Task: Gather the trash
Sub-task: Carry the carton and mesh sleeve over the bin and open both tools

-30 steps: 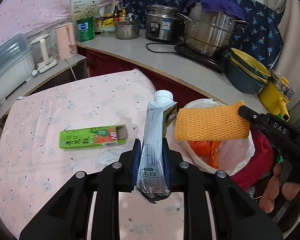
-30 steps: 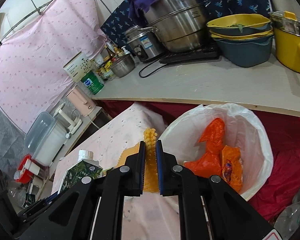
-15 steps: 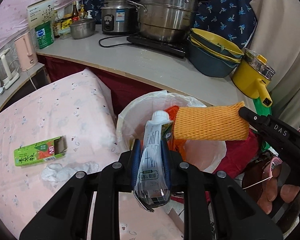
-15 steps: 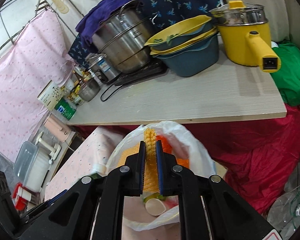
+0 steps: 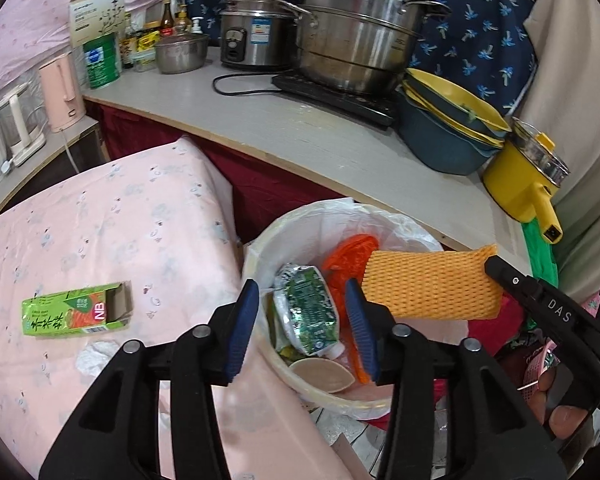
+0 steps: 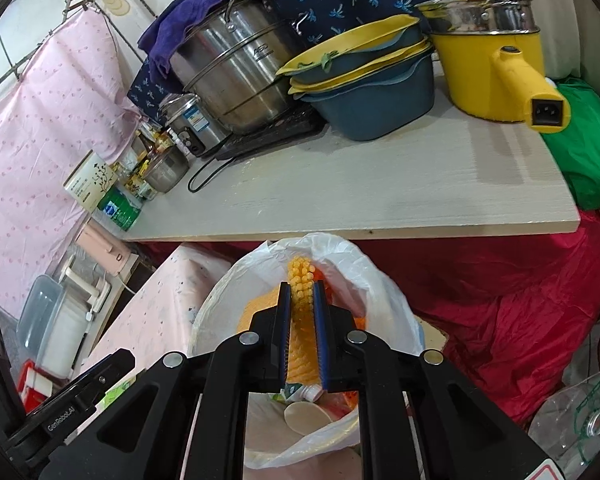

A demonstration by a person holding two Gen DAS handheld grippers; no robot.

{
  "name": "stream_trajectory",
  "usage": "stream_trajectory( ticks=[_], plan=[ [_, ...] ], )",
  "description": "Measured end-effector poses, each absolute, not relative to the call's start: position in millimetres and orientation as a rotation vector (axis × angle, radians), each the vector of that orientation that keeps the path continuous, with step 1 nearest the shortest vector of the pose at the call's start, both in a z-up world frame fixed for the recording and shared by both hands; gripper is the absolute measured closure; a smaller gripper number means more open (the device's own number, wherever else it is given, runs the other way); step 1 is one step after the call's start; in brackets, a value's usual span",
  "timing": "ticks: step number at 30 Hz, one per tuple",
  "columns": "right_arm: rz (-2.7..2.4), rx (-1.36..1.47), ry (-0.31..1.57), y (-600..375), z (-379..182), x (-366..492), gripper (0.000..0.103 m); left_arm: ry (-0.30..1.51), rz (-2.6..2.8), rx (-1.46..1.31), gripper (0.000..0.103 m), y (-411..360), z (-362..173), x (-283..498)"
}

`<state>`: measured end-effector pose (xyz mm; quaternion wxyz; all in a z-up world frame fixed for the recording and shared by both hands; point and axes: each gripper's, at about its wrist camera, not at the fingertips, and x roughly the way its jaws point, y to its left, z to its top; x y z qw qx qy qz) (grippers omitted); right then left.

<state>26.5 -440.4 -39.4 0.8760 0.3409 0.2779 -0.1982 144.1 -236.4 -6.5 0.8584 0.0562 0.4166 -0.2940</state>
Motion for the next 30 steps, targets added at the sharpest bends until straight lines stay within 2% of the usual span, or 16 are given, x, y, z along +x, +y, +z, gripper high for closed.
stream_trajectory(
  ticks=[1,3,7,30],
  plan=[
    [-0.408,0.712,0.584,-439,-41,30,0.088,0.877,-0.604,0.117,0.051,-233,-7,146],
    [-0.400,0.706,0.593,-433,-42,37,0.087,0.870,-0.583,0.113,0.048,-225,-8,148],
    [-0.382,0.695,0.609,-425,-44,49,0.075,0.867,-0.550,0.113,0.039,-211,-11,150],
    [-0.190,0.558,0.685,-312,-29,84,0.061,0.884,-0.376,0.038,0.038,-101,-19,153]
  ],
)
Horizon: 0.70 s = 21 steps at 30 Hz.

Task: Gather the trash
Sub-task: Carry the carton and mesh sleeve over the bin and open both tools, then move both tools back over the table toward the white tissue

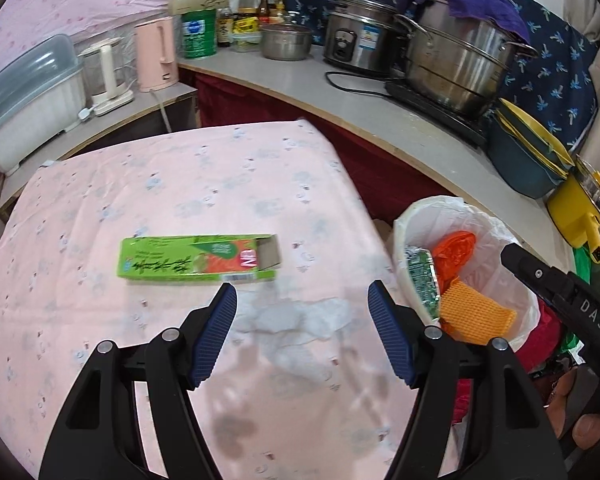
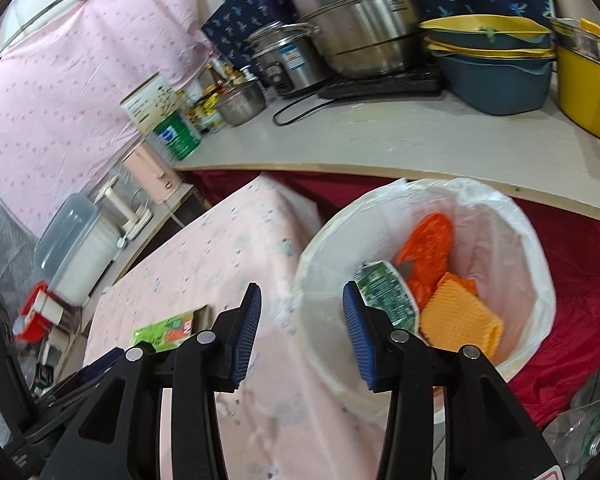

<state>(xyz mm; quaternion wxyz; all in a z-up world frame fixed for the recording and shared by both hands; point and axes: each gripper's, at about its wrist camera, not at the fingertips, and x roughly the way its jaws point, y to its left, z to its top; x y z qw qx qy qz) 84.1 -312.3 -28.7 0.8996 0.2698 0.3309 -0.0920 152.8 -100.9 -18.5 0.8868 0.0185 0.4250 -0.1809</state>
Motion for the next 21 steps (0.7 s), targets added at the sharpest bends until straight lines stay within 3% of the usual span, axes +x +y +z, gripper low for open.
stream_trajectory(
  ticks=[14,21],
  plan=[
    [-0.067,0.480,0.788,-227,-49,102,0.050,0.885,-0.227,0.010,0.038,-20,-29,150],
    [-0.040,0.449,0.848,-197,-69,114,0.050,0.900,-0.191,-0.004,0.038,5,-41,150]
  ],
)
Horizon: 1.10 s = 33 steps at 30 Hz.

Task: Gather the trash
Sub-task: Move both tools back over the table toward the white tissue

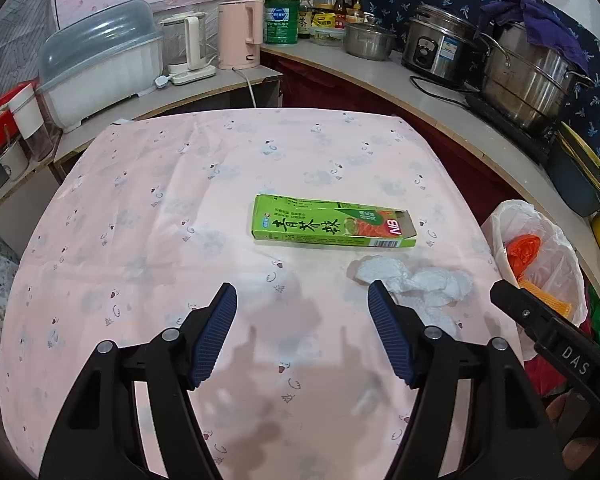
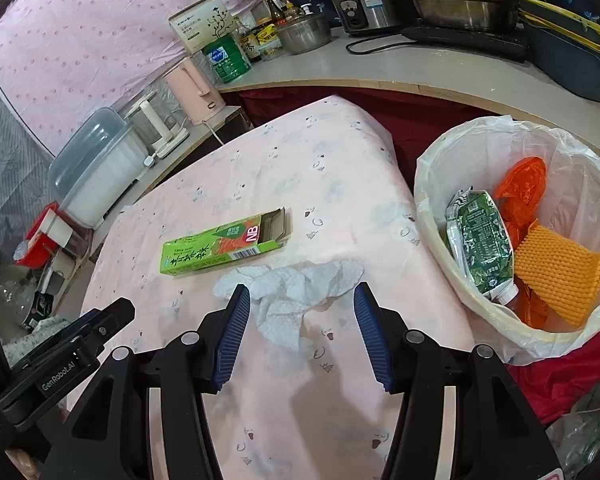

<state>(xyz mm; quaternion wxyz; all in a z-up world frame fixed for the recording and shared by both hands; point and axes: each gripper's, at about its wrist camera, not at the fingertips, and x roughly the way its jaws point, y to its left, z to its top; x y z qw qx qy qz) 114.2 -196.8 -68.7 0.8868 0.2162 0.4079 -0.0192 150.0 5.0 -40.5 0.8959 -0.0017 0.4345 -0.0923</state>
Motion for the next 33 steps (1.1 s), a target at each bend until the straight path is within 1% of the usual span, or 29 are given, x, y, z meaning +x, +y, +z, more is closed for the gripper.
stream_trajectory(
  ticks=[10,12,16,25,27,29,30,32,33],
  plan=[
    [-0.029,0.408,0.899,-173,-89,142,0.044,0.930,-0.148,-0.048,0.038,34,-54,163],
    [-0.040,0.401,0.906,-171,-93,148,0.042,0.938,-0.139,-0.057,0.036,39,-57,167],
    [-0.053,0.395,0.926,-171,-103,159,0.041,0.943,-0.123,-0.079,0.029,47,-60,174],
    [-0.054,0.337,0.944,-159,-115,168,0.040,0.958,-0.119,-0.092,0.029,51,-65,185],
    [-0.061,0.318,0.943,-156,-115,169,0.045,0.961,-0.119,-0.091,0.029,51,-66,186],
    [-0.067,0.297,0.946,-155,-117,170,0.057,0.965,-0.120,-0.091,0.029,50,-67,186],
    [-0.068,0.286,0.947,-155,-117,170,0.061,0.967,-0.121,-0.091,0.029,49,-67,186],
    [-0.058,0.281,0.950,-156,-117,170,0.080,0.971,-0.123,-0.091,0.029,48,-68,187],
    [-0.051,0.286,0.952,-157,-117,170,0.084,0.972,-0.124,-0.091,0.029,47,-68,187]
  ],
)
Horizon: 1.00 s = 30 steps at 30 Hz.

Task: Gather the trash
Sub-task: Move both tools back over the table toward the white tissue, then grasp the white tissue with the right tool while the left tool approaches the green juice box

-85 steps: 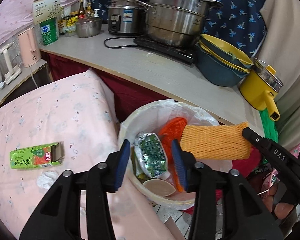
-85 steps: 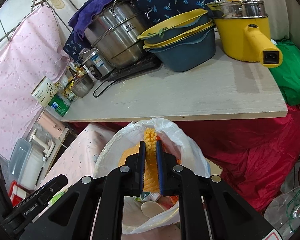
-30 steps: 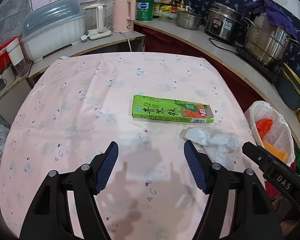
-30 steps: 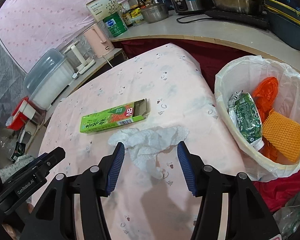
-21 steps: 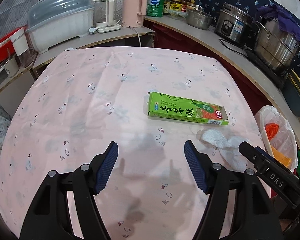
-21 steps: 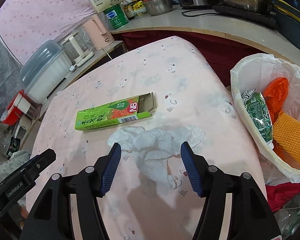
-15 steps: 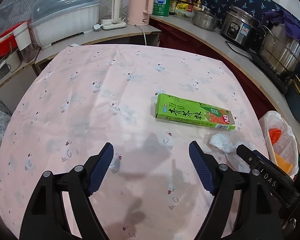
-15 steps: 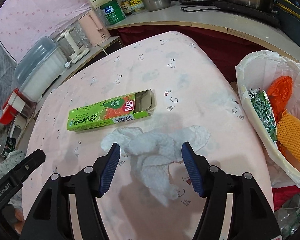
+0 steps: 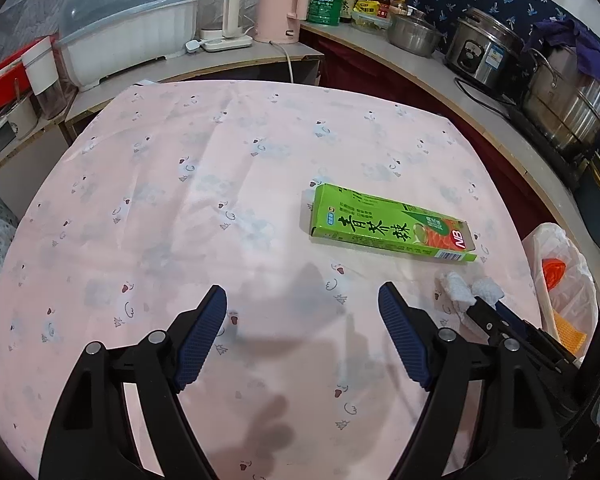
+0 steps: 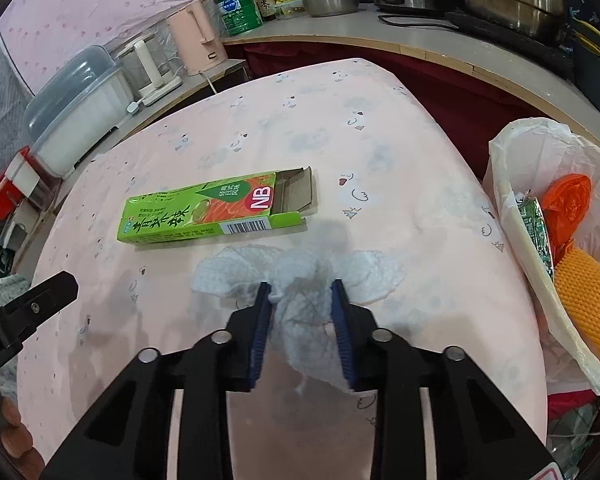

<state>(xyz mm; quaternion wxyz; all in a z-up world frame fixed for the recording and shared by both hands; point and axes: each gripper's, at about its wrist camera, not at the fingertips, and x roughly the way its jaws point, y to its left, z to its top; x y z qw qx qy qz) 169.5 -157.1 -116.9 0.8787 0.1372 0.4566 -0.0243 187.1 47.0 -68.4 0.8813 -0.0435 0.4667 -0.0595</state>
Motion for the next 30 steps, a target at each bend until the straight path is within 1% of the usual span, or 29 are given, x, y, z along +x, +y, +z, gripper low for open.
stream_trajectory(
  ticks=[1,2,5,8,15,20,22,26,30],
  plan=[
    [-0.047,0.291,0.952,-159,-116,169,0.090,0.974,-0.126,-0.091,0.029,46,-69,187],
    [-0.045,0.292,0.950,-159,-115,169,0.092,0.976,-0.128,-0.092,0.029,44,-69,188],
    [-0.042,0.289,0.921,-164,-105,169,0.093,0.978,-0.134,-0.088,0.028,39,-69,189],
    [-0.048,0.297,0.879,-175,-88,178,0.093,0.983,-0.133,-0.094,0.025,34,-68,193],
    [-0.047,0.294,0.828,-196,-66,234,0.093,1.006,-0.137,-0.148,0.024,23,-68,209],
    [-0.026,0.293,0.885,-195,-83,278,0.093,1.033,-0.129,-0.169,0.024,19,-74,222],
    [-0.012,0.287,0.923,-190,-95,283,0.093,1.042,-0.122,-0.176,0.025,20,-77,225],
    [0.030,0.280,0.969,-177,-114,268,0.093,1.062,-0.107,-0.199,0.025,25,-83,228],
    [0.067,0.314,0.977,-170,-117,236,0.093,1.076,-0.102,-0.224,0.025,27,-87,227]
  ],
)
